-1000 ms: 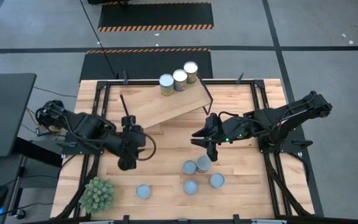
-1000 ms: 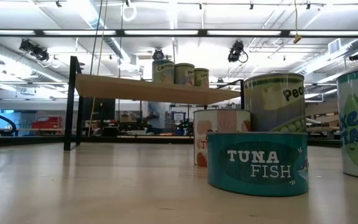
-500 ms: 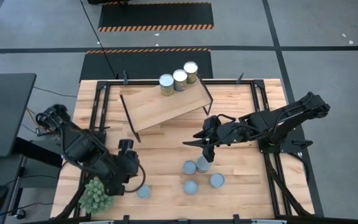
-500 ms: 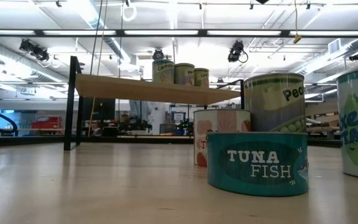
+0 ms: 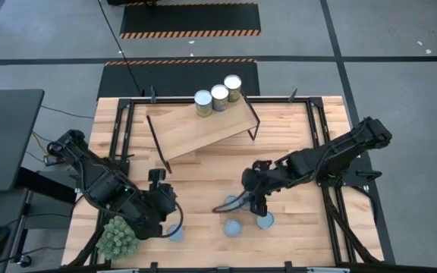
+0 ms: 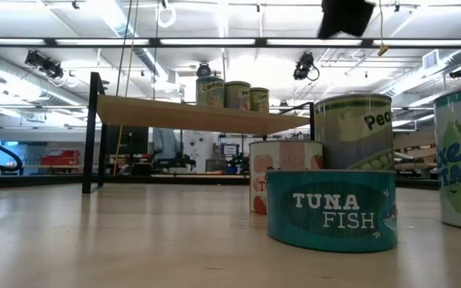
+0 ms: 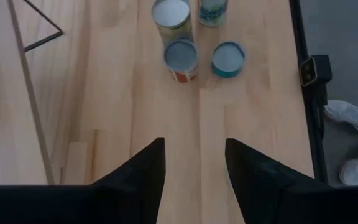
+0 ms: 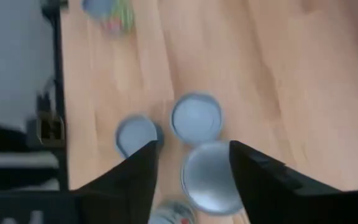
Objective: Pick and place cans onto a shelf
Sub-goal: Put the large canned peas on the shelf
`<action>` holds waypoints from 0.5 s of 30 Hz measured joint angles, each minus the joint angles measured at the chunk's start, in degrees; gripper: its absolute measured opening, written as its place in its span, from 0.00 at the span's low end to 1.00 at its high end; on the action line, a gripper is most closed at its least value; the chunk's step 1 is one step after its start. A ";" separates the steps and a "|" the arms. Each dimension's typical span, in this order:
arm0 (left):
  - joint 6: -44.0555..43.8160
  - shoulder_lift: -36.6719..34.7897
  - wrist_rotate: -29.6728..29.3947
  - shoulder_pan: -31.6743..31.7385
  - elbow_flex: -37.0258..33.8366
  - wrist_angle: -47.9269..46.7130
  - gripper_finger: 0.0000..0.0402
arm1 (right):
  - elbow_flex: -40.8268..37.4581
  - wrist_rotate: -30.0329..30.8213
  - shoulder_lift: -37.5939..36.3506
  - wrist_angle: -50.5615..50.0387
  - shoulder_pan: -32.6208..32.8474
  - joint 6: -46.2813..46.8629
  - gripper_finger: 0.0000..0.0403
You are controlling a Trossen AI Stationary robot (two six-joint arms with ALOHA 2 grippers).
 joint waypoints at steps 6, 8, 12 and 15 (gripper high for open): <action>-0.03 -0.02 0.17 1.00 0.02 0.02 0.43 | 0.00 -0.63 3.84 -2.44 -0.04 -7.71 0.70; -0.03 -0.02 0.53 1.06 0.00 0.00 0.43 | 0.00 -2.71 4.95 -2.93 0.05 -10.70 0.74; 0.31 -0.02 0.59 1.40 0.01 -0.12 0.43 | 0.00 -4.17 6.90 -4.68 0.09 -15.76 0.83; -0.06 -0.02 0.60 1.93 0.01 -1.07 0.43 | 0.00 -4.07 7.87 -4.68 0.05 -19.38 0.91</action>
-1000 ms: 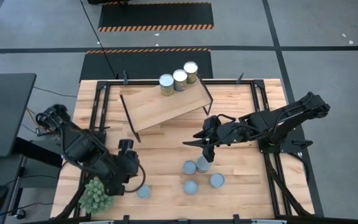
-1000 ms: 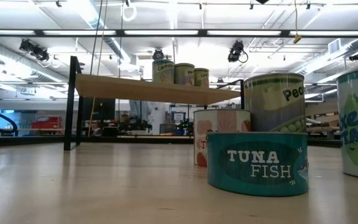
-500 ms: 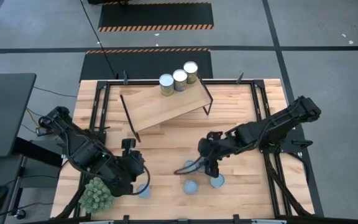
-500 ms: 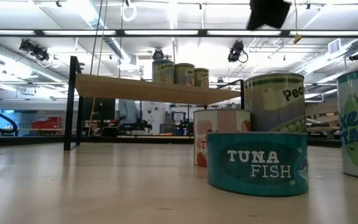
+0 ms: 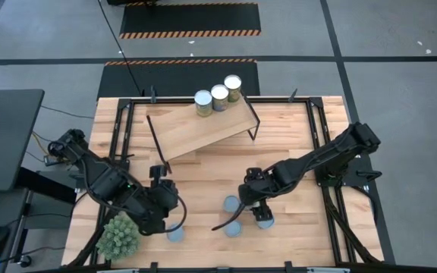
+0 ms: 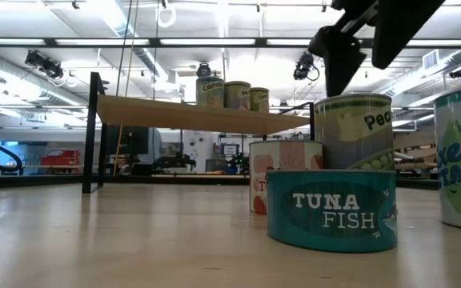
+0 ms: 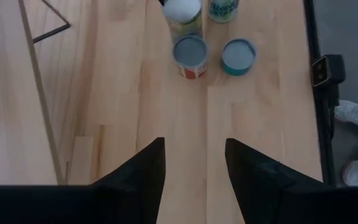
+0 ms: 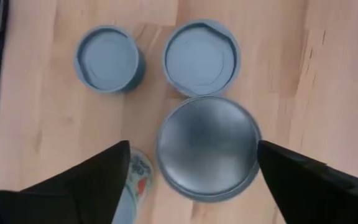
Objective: Pick and place cans onto a shelf
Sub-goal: Put the large canned peas on the shelf
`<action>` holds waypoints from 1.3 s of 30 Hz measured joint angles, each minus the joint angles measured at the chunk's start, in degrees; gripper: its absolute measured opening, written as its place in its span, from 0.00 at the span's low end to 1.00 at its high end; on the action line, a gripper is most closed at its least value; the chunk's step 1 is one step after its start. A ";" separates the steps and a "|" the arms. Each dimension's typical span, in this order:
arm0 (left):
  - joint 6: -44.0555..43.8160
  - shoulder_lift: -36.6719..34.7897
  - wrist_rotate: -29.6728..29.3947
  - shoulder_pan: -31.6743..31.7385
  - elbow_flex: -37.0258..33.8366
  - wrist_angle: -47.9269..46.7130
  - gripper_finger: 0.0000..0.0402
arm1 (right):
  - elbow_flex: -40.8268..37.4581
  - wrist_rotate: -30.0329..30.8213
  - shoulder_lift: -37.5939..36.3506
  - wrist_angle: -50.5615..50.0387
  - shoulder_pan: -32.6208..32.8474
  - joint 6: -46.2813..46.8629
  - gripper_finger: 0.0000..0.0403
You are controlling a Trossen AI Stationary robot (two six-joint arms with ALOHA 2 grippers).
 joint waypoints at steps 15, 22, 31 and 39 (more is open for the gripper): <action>-0.20 0.00 -2.46 0.87 0.01 -0.59 0.45 | -1.06 4.66 1.29 1.94 2.03 -6.35 0.98; 0.02 0.00 -2.59 0.98 0.01 -0.65 0.48 | -2.01 4.87 1.51 2.99 1.99 -5.69 0.98; 0.01 0.00 -2.59 0.98 0.01 -0.68 0.48 | -1.11 5.52 1.49 3.39 1.48 -1.61 0.98; 0.02 0.00 -2.57 1.03 0.01 -0.67 0.48 | -1.11 0.64 1.51 3.43 -1.03 -0.44 0.99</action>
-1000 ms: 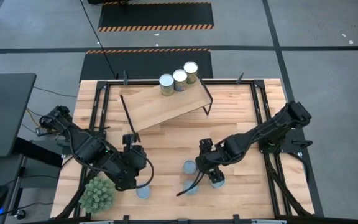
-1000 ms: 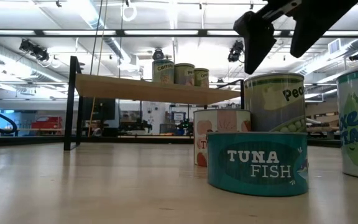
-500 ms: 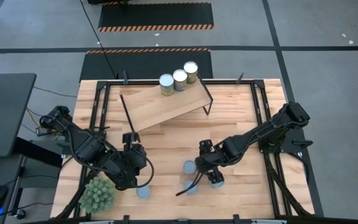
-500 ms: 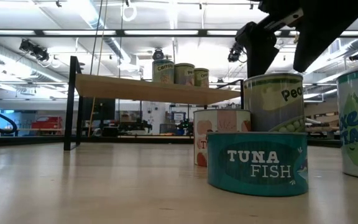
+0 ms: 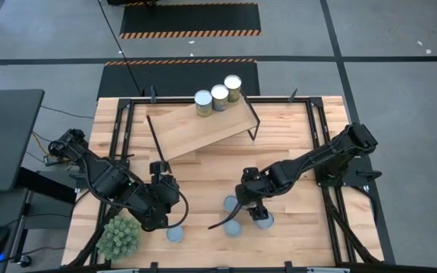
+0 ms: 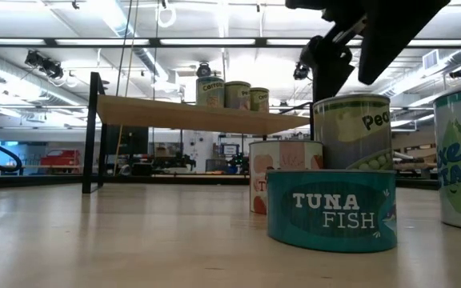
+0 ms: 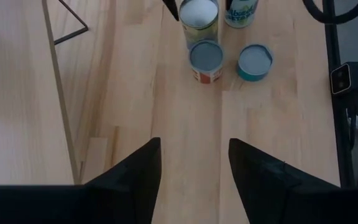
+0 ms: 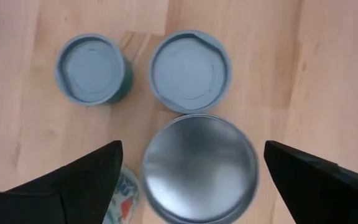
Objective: Pick and place cans onto a shelf
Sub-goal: Put the large canned peas on the shelf
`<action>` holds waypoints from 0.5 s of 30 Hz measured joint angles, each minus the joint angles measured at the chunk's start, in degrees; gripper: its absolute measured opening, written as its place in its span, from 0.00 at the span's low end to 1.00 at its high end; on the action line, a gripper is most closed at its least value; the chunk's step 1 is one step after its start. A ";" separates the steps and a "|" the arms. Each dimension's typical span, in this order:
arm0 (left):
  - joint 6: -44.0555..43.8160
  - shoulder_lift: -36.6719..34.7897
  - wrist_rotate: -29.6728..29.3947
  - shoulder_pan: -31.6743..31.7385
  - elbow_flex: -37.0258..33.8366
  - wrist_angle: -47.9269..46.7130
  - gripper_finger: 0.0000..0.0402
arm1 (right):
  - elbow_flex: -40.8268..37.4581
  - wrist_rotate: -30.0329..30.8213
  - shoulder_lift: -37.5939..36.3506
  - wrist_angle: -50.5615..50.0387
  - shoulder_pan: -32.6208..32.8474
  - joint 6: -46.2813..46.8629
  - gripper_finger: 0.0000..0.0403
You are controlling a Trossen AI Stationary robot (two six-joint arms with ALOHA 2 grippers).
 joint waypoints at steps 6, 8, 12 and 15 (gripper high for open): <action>-0.03 0.00 1.91 -0.02 0.00 0.00 0.48 | 0.00 -0.57 -0.02 -0.07 -0.37 -1.82 0.99; -0.07 0.00 2.58 -0.02 0.00 -0.01 0.48 | 0.00 -0.40 0.00 -0.07 -0.29 -2.57 0.99; -0.02 0.00 2.62 -0.02 0.02 -0.01 0.48 | -1.10 -0.43 -0.04 0.13 -0.28 -2.70 0.99; -0.12 0.00 2.62 -0.02 0.01 -0.01 0.48 | -2.24 -0.59 -0.04 0.00 -0.13 -2.73 0.99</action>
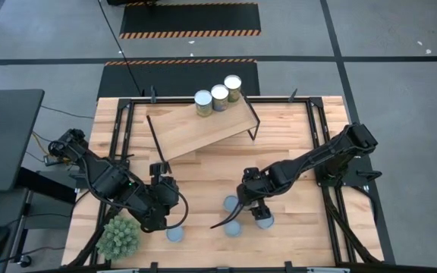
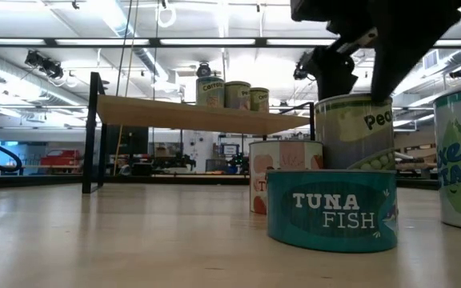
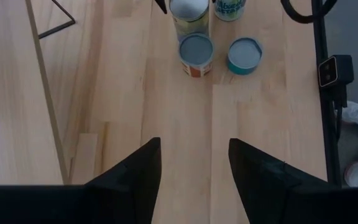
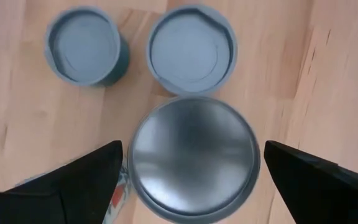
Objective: Pick and place cans onto a shelf
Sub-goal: Put the large canned peas on the shelf
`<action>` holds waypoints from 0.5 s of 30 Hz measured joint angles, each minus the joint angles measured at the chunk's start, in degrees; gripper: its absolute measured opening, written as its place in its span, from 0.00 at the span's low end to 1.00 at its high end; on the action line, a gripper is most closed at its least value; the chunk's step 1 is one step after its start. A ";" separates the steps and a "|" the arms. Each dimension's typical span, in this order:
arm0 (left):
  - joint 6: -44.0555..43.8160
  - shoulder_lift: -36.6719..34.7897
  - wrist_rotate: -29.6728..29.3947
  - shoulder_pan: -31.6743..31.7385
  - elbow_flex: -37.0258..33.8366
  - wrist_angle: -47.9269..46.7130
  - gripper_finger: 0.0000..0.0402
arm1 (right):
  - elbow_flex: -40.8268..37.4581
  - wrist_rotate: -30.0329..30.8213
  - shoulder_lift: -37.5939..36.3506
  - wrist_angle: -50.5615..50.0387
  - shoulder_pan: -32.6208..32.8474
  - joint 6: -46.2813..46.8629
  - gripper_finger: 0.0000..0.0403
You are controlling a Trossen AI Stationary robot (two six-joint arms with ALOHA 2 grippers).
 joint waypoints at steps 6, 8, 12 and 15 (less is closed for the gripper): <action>0.27 0.00 -0.02 0.02 0.01 0.00 0.48 | -1.33 1.26 0.00 1.84 0.11 -0.92 0.99; 1.71 0.00 -0.04 0.02 0.01 0.02 0.48 | -2.37 1.27 0.00 3.54 0.07 -1.44 0.99; 5.93 0.00 -0.03 0.02 0.01 0.01 0.48 | -4.66 1.28 0.00 8.10 0.07 -1.60 0.93; 9.17 0.00 -0.04 0.02 0.01 0.02 0.48 | -5.28 1.50 0.00 9.40 -0.21 -2.41 0.84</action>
